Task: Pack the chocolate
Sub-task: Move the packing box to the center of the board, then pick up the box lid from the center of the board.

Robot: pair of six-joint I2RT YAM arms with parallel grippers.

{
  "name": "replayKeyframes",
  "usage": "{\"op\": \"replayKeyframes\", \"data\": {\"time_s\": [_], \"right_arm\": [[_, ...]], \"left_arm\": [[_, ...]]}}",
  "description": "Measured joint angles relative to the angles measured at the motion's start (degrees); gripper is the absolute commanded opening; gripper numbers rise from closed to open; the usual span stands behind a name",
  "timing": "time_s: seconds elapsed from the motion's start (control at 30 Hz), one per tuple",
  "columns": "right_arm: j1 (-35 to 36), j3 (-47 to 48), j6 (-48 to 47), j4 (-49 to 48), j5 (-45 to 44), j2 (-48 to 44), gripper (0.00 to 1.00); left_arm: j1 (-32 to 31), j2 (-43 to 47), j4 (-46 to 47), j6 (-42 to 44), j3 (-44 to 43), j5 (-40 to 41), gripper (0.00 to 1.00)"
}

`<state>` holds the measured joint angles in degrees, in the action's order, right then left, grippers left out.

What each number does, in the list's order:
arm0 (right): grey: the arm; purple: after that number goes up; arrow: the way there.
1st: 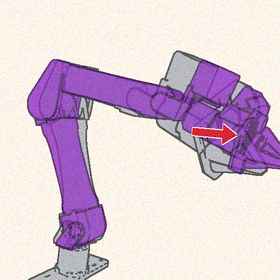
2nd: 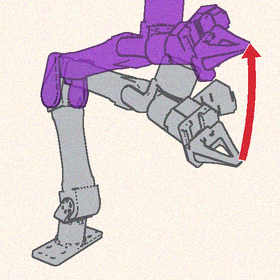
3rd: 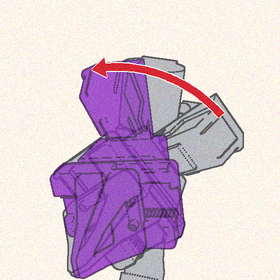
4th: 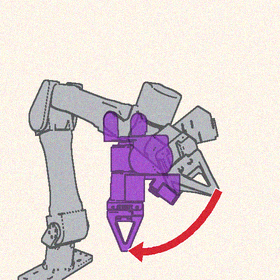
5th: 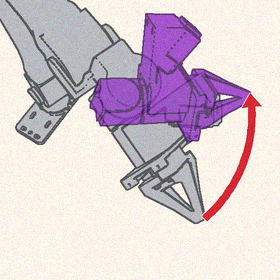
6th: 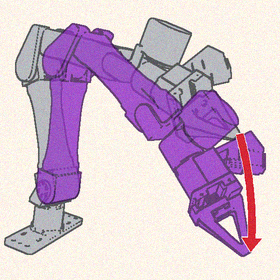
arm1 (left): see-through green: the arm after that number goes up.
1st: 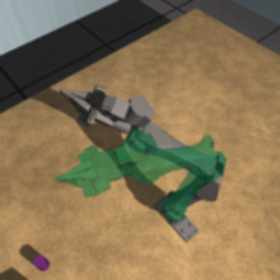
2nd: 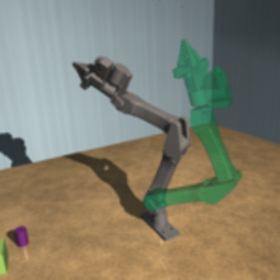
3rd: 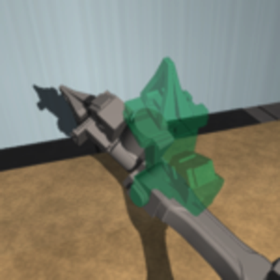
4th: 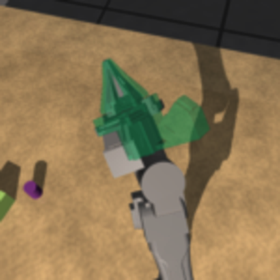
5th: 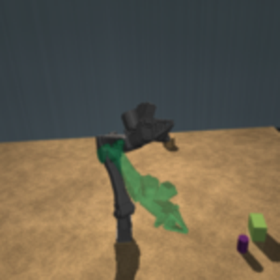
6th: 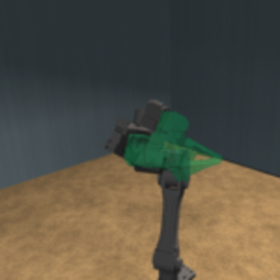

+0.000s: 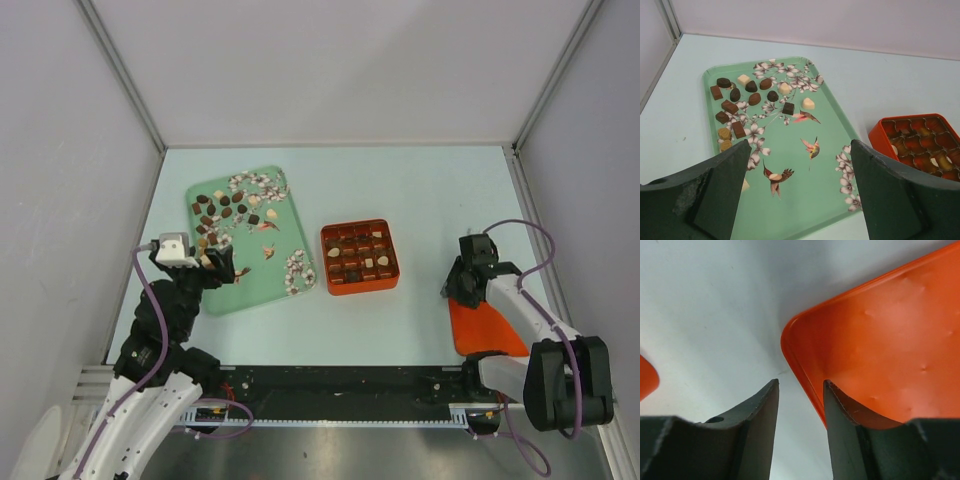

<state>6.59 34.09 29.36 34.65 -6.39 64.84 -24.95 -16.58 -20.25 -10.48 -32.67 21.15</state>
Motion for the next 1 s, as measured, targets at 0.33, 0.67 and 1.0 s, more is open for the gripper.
{"op": "replayKeyframes", "data": {"time_s": [0.33, 0.67, 1.0], "right_arm": [[1.5, -1.6, 0.5, -4.4, 3.1, 4.7, 0.16], [5.8, -0.8, 1.2, -11.1, 4.9, 8.0, 0.0], [10.1, 0.6, 1.7, -12.3, 5.1, 5.0, 0.0]], "left_arm": [[0.0, 0.2, 0.0, 0.0, 0.0, -0.4, 0.87], [0.0, 0.2, 0.0, 0.0, 0.1, -0.5, 0.87], [0.0, -1.6, 0.1, 0.0, 0.1, -2.7, 0.88]]}}
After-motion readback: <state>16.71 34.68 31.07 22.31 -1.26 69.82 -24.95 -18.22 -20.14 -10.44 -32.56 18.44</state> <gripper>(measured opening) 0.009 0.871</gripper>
